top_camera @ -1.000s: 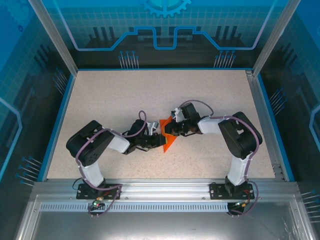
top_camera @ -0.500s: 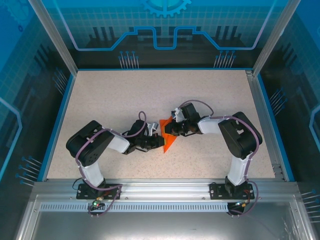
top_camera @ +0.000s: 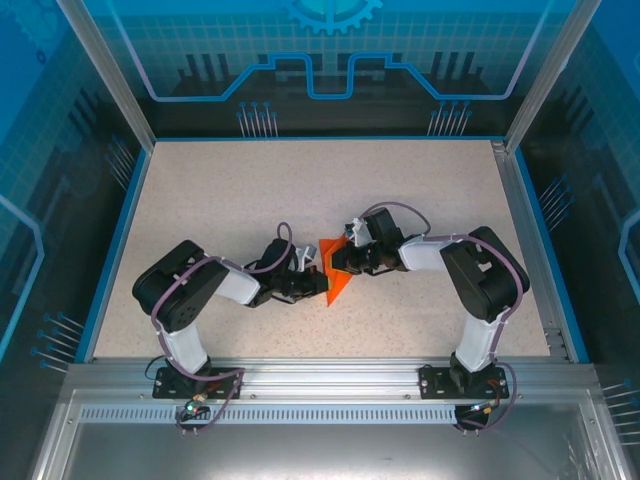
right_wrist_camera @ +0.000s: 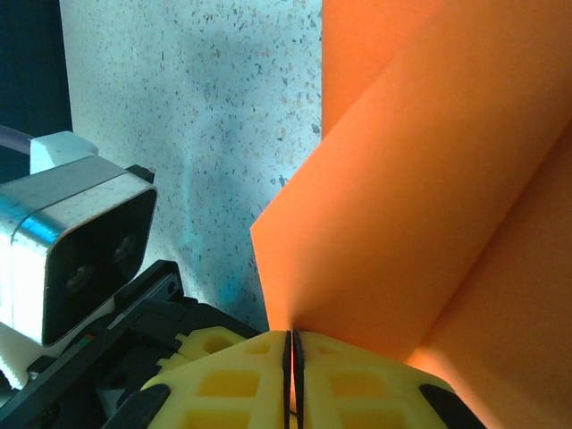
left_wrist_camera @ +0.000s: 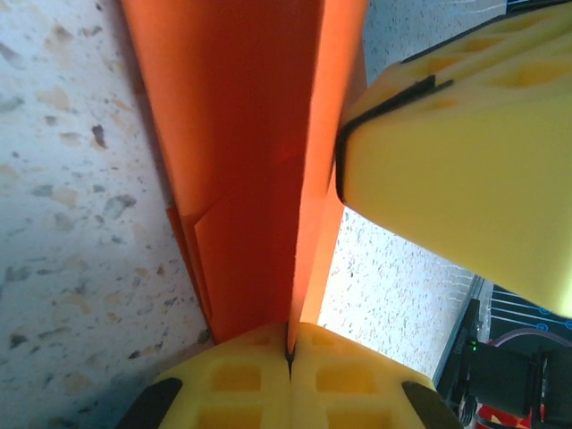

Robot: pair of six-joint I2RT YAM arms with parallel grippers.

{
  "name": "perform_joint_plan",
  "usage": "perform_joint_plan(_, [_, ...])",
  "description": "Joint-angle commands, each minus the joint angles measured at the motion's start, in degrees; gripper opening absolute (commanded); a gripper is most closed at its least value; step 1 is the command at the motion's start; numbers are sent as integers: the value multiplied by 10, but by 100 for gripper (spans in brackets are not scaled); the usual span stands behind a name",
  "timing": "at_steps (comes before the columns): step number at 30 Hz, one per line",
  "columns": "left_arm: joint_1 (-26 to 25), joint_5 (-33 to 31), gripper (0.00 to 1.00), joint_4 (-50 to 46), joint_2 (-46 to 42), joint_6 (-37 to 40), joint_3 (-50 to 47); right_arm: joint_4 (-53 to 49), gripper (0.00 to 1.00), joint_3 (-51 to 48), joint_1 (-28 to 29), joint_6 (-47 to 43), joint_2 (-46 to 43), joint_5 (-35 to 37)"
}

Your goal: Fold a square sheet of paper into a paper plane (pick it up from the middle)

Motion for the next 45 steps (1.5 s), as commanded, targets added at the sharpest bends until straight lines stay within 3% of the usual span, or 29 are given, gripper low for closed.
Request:
perform_joint_plan(1, [2,7,0,-65,26,-12,0,20,12,-5,-4,1,-13,-26])
perform_joint_plan(34, [9,7,1,-128,27,-17,8,2,12,21,-12,12,60,10])
perform_joint_plan(45, [9,33,14,-134,29,-10,12,-12,12,27,-12,9,79,11])
